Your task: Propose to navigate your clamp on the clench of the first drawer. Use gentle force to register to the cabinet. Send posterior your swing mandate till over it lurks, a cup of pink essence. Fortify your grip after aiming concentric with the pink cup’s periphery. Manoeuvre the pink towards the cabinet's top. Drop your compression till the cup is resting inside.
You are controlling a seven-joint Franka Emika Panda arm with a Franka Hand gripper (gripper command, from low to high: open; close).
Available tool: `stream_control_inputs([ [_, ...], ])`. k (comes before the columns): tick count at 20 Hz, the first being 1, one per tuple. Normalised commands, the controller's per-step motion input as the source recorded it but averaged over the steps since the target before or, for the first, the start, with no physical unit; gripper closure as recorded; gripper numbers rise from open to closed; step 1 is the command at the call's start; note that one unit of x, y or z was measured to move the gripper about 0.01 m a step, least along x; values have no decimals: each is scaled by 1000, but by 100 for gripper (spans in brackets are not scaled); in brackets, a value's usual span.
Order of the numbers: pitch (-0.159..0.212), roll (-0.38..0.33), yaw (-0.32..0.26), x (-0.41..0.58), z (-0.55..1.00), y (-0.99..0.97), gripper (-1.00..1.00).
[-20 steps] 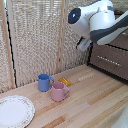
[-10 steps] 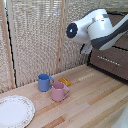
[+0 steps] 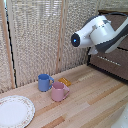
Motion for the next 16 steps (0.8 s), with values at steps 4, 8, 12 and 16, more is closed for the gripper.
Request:
stream_control_inputs([
  [4,-10,145,32,116,606,-801,-100],
  [8,38,215,39,138,507,-619,-100],
  [12,177,198,5,182,377,-589,-100],
  [16,271,172,19,94,250,-613,-100],
])
